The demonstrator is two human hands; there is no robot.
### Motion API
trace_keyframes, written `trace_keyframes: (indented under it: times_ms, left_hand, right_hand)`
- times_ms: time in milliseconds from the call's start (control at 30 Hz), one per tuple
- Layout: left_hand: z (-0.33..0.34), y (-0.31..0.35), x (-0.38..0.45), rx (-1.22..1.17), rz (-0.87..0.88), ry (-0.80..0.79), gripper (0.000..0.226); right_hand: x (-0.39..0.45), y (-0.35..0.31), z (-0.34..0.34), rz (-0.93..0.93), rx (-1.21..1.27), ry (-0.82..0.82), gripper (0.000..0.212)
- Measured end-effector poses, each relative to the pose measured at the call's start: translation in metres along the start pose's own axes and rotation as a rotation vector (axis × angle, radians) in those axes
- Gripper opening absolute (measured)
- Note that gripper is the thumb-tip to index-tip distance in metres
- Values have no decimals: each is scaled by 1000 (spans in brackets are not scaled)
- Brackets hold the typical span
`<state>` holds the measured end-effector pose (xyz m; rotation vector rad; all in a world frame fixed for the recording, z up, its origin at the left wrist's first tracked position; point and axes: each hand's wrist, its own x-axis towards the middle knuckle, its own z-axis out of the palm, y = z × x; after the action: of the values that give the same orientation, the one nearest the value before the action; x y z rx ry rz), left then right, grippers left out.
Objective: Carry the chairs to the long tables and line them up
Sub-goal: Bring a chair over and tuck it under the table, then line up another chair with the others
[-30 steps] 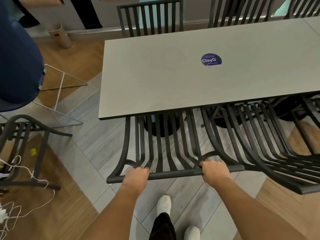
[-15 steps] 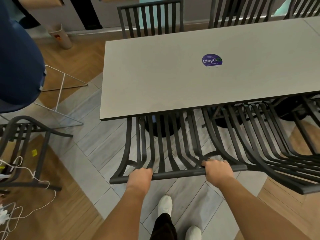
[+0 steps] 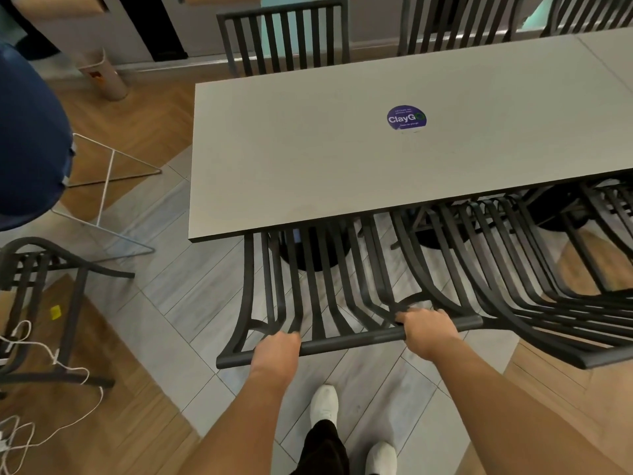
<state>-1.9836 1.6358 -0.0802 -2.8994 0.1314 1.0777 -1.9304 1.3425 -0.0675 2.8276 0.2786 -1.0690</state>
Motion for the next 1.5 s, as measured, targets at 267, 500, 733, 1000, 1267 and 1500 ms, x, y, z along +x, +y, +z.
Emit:
trace_keyframes:
  times_ms: [267, 500, 733, 1000, 1267, 1500]
  left_hand:
    - [-17, 4, -11, -242, 96, -68, 78]
    - [-70, 78, -11, -273, 257, 48, 69]
    - [-104, 191, 0, -251, 294, 183, 45]
    - [-101, 329, -20, -324, 205, 286, 43]
    - [-100, 430, -25, -344, 238, 231, 38]
    - [-115, 473, 16, -311, 332, 163, 33]
  right_hand:
    - [-24, 5, -11, -6, 320, -24, 46]
    - [-56, 49, -20, 141, 783, 86, 47]
    - [-84, 160, -12, 217, 746, 215, 33]
    - [-116, 308, 17, 166, 617, 225, 28]
    - [-124, 402, 33, 178, 601, 215, 28]
    - [-115, 453, 43, 268, 606, 216, 28]
